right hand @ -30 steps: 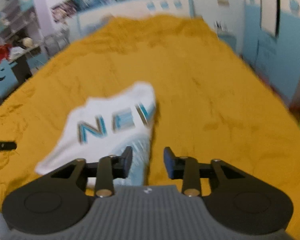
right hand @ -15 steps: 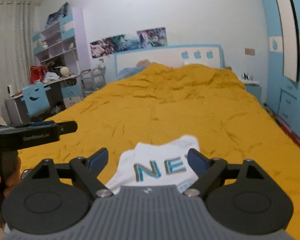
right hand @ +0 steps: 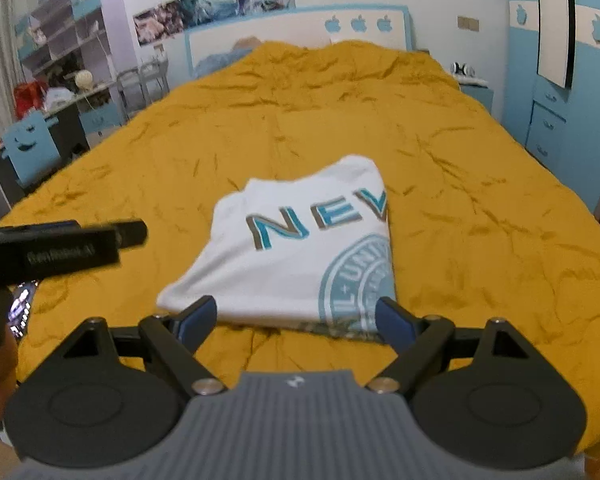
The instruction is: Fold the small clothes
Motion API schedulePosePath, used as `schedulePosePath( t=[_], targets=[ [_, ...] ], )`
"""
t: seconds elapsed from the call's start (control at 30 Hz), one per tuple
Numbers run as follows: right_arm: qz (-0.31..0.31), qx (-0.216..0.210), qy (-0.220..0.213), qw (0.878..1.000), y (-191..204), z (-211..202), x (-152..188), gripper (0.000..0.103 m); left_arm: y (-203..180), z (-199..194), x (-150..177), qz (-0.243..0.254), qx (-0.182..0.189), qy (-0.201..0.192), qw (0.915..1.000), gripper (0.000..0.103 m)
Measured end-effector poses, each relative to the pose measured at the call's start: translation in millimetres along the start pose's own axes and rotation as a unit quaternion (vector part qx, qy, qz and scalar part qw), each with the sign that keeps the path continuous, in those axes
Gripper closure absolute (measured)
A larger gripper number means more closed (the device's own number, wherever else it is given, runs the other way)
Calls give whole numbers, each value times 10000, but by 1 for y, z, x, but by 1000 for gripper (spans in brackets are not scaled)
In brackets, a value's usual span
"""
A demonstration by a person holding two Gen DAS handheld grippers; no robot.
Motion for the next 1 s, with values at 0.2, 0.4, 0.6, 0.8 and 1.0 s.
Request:
schedulePosePath(
  t=[0.2,0.4,0.6,0.8,1.0],
  targets=[
    [82,164,359,9992,2,11,11,21,-10,11,25,129,-20,574,9983,6],
    [39,218,386,9990,-1,12,11,21,-7,12,26,117,-126,687,9975,6],
    [64,208,364,9991,-3,12,10,21,-5,11,23,123,-182,670,9975,6],
    [56,242,324,9992,-2,11,9,21,-6,8,21,169,-223,619,9977,6],
    [23,256,318,9992,-1,10,9,21,-6,7,20,191,-223,589,9978,6]
  ],
)
Point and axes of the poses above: each gripper's, at about its wrist camera, not at the fingertips, and z roughly the way its jaws point, y to its left, x to its underside, the point moved 4 cm from there along z, roughly the way its jaws point, and after that the axes turned 7 degrees about -x, right-handed, at the moved point
